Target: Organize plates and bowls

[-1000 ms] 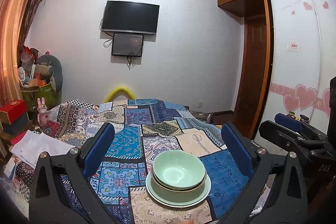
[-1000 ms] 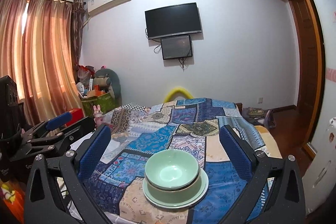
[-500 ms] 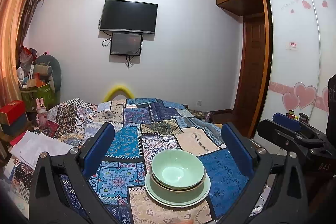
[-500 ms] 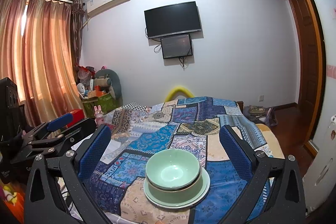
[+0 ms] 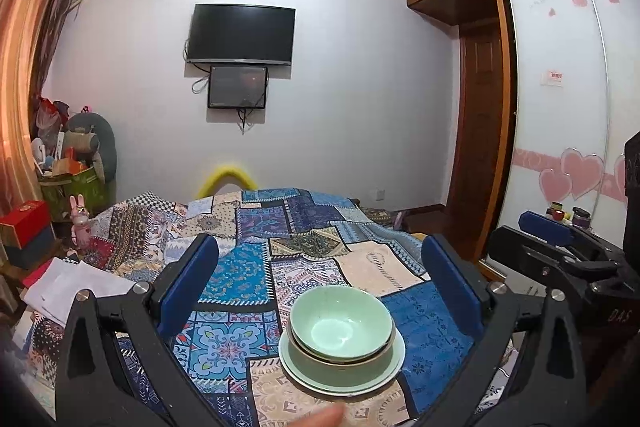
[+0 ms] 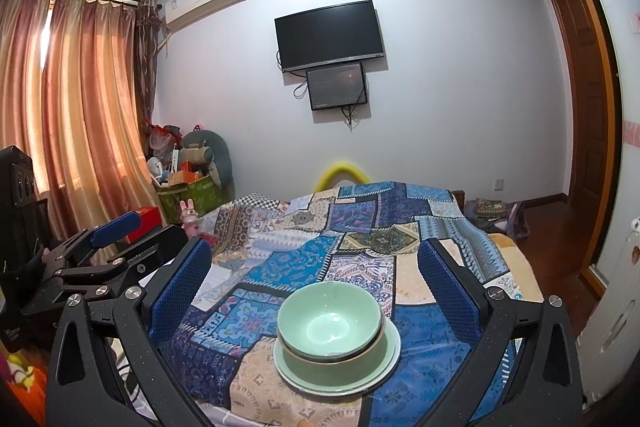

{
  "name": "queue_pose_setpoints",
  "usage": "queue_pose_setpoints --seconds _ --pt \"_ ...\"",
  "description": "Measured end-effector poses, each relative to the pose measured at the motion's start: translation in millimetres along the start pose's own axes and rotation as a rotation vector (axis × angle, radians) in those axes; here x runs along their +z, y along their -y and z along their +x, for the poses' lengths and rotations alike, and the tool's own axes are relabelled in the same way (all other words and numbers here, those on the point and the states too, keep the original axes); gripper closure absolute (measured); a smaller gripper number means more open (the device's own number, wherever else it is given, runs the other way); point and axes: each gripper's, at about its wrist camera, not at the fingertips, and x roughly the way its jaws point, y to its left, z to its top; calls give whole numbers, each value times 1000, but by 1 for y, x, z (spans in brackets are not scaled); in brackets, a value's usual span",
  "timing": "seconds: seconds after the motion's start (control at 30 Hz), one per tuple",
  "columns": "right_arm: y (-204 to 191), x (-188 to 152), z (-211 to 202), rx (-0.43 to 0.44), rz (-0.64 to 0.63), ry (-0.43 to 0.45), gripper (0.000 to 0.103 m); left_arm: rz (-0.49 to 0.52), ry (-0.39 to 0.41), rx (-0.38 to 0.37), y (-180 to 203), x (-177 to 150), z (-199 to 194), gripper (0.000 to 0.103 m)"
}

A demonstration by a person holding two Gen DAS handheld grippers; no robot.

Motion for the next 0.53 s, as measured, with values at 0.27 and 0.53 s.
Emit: queue_pose_setpoints --seconds 0.27,0.53 --pt "2 -1 1 2 7 -8 0 -24 7 3 -3 1 -1 0" --pt "2 -1 2 10 14 -18 0 -39 -2 -8 -4 0 2 0"
